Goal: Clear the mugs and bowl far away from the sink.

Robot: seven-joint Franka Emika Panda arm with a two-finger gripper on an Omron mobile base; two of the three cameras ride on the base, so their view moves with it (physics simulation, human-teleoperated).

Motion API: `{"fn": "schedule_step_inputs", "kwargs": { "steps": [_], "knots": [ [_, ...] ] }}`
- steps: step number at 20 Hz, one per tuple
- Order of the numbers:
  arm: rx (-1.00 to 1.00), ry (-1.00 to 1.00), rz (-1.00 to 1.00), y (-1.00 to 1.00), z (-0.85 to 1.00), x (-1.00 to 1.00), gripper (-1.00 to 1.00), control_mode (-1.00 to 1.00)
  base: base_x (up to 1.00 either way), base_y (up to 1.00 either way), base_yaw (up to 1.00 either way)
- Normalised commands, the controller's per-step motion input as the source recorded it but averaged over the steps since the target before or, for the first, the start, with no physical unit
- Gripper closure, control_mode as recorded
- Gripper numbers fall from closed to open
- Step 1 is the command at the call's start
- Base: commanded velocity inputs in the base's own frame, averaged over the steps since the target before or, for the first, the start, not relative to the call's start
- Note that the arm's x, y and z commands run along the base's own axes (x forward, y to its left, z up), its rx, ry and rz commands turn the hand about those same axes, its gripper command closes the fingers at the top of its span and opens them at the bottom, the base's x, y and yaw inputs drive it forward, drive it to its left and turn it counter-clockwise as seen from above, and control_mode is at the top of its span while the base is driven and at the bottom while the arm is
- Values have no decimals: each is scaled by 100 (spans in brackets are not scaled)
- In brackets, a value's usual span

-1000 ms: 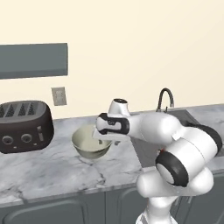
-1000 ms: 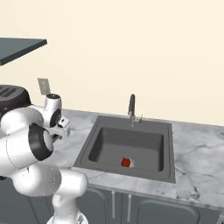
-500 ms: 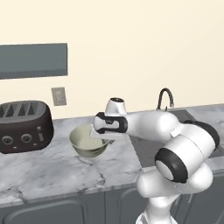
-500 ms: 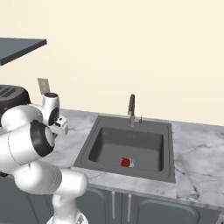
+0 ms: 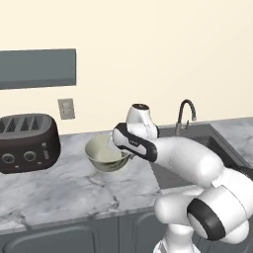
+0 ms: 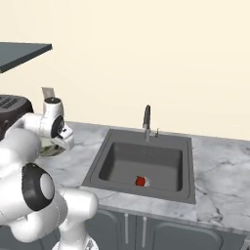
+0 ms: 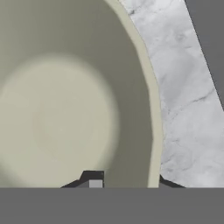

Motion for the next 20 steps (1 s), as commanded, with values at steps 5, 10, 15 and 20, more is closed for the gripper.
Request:
{"fn": "schedule_step_inputs", "kwargs": {
  "steps": [5,10,15,20],
  "knots": [
    [0,-2,-47,-37,85,-32,100,-100,0,0,0],
    [-1,0,-46,-37,78,-27,100,-100,0,0,0],
    [-1,5,-23,-58,48,-57,100,-100,0,0,0],
    [2,4,-3,-34,46,-74,100,-100,0,0,0]
  ]
}}
